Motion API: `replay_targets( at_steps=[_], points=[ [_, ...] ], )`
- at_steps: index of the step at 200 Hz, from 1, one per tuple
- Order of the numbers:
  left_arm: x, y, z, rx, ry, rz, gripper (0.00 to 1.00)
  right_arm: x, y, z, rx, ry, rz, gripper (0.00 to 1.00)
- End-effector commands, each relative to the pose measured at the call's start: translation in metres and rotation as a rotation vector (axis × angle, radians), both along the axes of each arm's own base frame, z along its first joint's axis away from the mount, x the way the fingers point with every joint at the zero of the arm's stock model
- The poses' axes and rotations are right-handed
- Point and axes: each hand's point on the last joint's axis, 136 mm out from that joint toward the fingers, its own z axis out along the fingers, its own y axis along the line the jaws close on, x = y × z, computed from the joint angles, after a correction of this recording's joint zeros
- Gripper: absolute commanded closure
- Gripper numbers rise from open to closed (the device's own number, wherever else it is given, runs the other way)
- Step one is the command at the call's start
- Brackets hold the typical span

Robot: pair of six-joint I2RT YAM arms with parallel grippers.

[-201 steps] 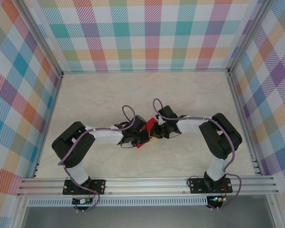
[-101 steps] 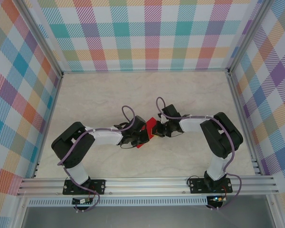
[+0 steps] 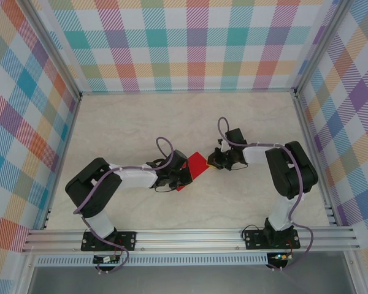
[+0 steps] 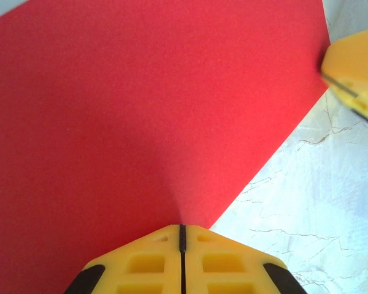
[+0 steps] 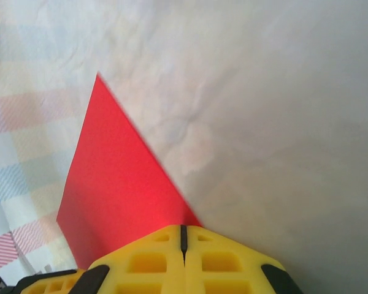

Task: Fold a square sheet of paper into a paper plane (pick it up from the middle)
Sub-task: First fold in half a square sheet of paper at the center of the table.

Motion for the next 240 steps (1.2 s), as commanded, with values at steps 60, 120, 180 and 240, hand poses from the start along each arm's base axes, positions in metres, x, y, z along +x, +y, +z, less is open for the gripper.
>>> replay_targets(
  at_steps=[60,120,180,240],
  points=[
    [-0.031,0.034,-0.032,0.159,0.116,0.003,0.93,0.003,-0.014,0.052,-0.061,-0.156,-0.036,0.95],
    [-0.028,0.033,-0.029,0.157,0.107,0.003,0.93,-0.037,0.046,0.038,0.038,-0.058,0.095,0.95],
    [-0.024,0.026,-0.021,0.135,0.089,-0.016,0.93,-0.045,0.051,0.003,-0.005,0.036,0.099,0.95],
    [-0.001,-0.009,0.019,-0.009,-0.029,-0.069,0.93,-0.049,0.037,-0.008,-0.098,0.067,0.083,0.95]
  ],
)
